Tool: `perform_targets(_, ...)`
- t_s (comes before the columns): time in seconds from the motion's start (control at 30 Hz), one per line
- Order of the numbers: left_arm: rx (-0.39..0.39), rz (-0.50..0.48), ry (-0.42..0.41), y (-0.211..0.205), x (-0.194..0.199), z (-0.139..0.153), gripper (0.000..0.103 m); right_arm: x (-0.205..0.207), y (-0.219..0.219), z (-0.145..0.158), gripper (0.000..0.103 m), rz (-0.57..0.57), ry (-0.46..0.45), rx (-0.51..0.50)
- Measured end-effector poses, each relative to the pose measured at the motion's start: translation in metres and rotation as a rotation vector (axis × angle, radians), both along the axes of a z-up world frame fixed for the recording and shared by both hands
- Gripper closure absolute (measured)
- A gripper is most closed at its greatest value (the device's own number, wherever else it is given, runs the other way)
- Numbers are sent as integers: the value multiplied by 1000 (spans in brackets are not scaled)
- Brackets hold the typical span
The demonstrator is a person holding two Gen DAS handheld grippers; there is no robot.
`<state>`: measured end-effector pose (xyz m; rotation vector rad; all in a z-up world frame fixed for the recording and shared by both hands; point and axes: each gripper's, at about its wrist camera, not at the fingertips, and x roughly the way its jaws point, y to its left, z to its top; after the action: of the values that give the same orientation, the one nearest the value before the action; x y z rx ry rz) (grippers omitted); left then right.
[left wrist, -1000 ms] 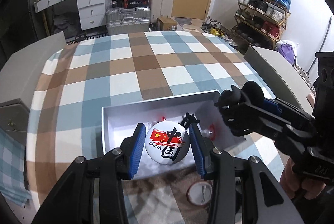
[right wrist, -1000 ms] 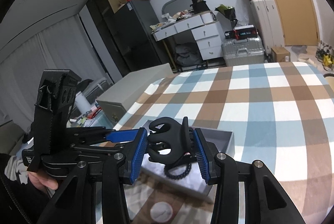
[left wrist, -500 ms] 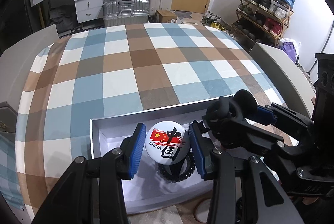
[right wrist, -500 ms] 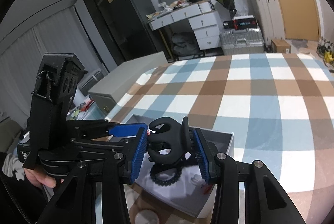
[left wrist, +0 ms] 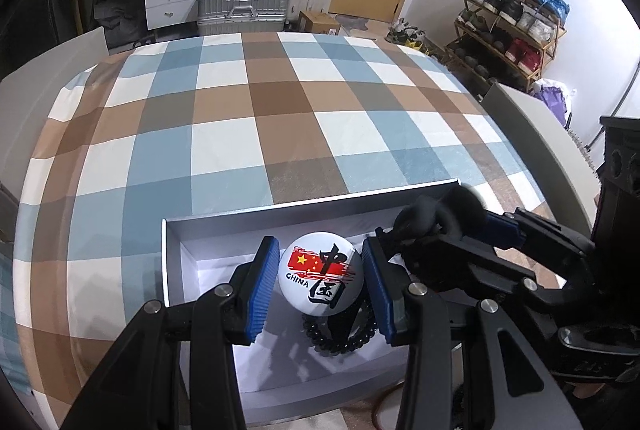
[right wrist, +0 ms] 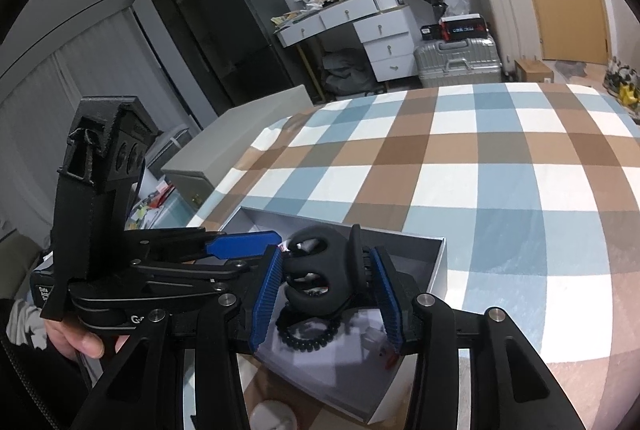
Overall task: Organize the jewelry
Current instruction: 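Carry badge and claw clip into grey box and open both tools, then withdraw both tools from the grey box toward the remaining items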
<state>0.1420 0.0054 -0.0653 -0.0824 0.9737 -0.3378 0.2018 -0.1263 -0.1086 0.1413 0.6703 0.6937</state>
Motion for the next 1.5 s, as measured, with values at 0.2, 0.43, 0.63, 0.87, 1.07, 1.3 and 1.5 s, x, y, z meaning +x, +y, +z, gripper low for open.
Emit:
perform_targets(0.2,3,-14,5,-1,-3,0,60,-1,-8,4,48,-32,15,31)
perform_targets(0.43,29,13,-31,0,-11,7,44,-16,-15,14,41,-54,-20,41)
perform_targets(0.63,36,26,-49,0,-19,15,44,-27,-19,20,27,-65,-27,43)
perform_targets(0.87,57,39,-77,-3,-33,22,44,-46,-23,30,23,-62,-50,54)
perform_targets(1.07,52,78,-109,-2,-47,30,32,-67,-24,41,19,-68,-102,40)
perform_targets(1.3,99,121,-186,-4,-70,39,22,-91,-32,43,9,-89,-120,38)
perform_targets(1.5,117,139,-207,-6,-88,38,20,-115,-38,40,4,-91,-135,29)
